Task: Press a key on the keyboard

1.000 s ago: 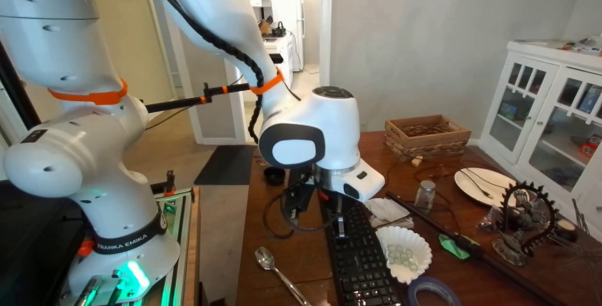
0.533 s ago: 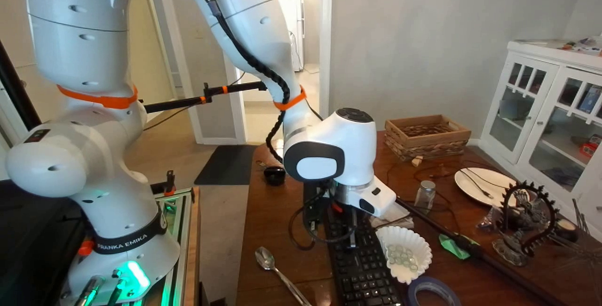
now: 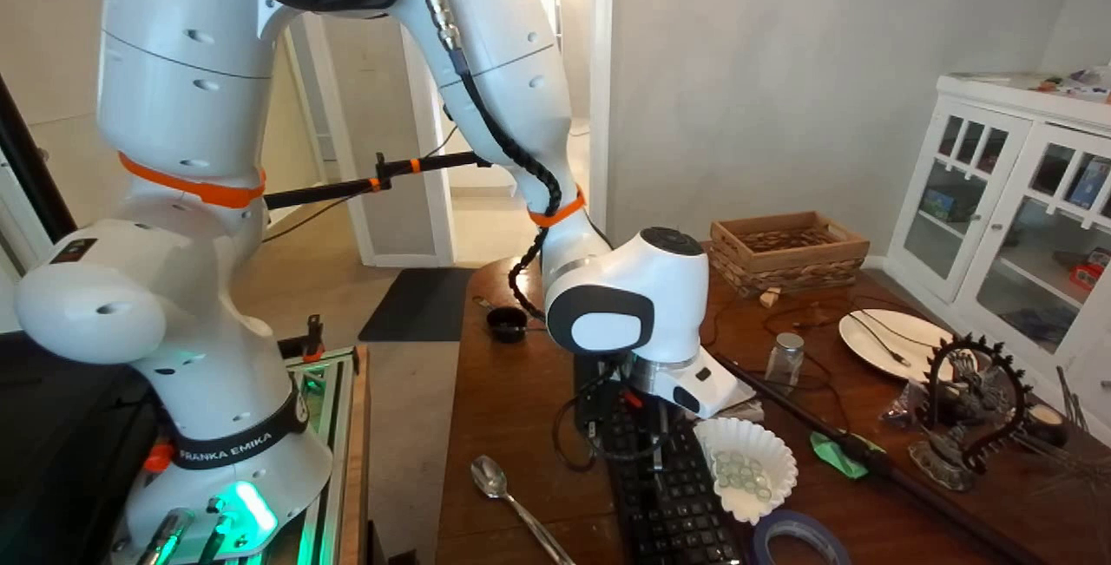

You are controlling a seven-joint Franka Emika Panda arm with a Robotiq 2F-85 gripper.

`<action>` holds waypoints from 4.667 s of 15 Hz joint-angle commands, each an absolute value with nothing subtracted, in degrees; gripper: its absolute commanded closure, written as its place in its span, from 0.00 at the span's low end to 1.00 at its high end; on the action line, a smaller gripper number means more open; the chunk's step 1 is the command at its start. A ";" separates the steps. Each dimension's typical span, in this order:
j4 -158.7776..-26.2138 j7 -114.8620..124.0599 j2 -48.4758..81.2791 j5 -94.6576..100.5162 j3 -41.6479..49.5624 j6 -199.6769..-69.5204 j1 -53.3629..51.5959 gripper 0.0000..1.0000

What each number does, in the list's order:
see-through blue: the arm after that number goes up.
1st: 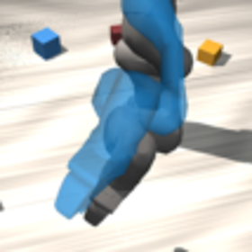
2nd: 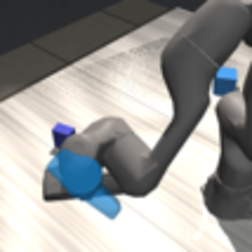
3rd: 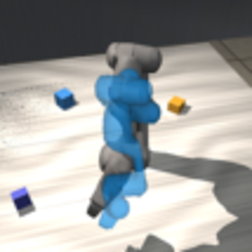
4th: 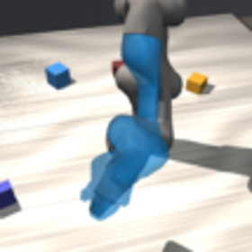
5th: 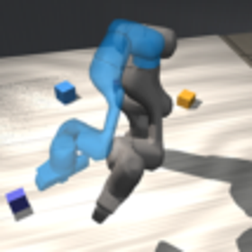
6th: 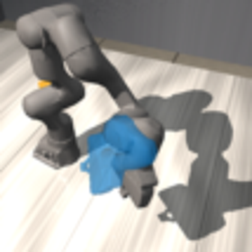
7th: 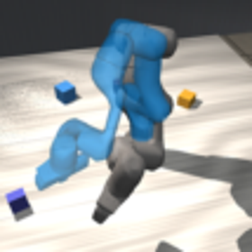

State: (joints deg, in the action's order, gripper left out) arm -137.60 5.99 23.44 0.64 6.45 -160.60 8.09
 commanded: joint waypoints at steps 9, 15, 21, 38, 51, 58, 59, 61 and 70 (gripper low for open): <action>-134.36 6.02 27.99 -2.69 6.04 -161.43 7.69 1.00; -134.69 6.78 28.91 -2.07 6.73 -162.57 6.81 1.00; -137.75 10.18 29.93 -0.44 10.19 -171.30 2.92 1.00; -143.56 10.30 31.09 -5.19 11.43 -185.41 -0.68 1.00; -147.83 15.33 17.23 -0.54 37.02 -171.22 -24.05 1.00; -146.21 22.50 5.50 3.24 45.39 -152.37 -35.48 0.60; -146.11 24.49 3.65 5.43 45.99 -150.92 -36.43 0.53; -145.72 30.41 0.16 10.68 46.60 -147.90 -37.86 0.38; -147.96 38.00 -11.27 13.13 12.23 -133.63 -8.80 0.00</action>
State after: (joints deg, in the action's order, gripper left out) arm -145.54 40.11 -7.28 16.01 19.79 -138.02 -16.40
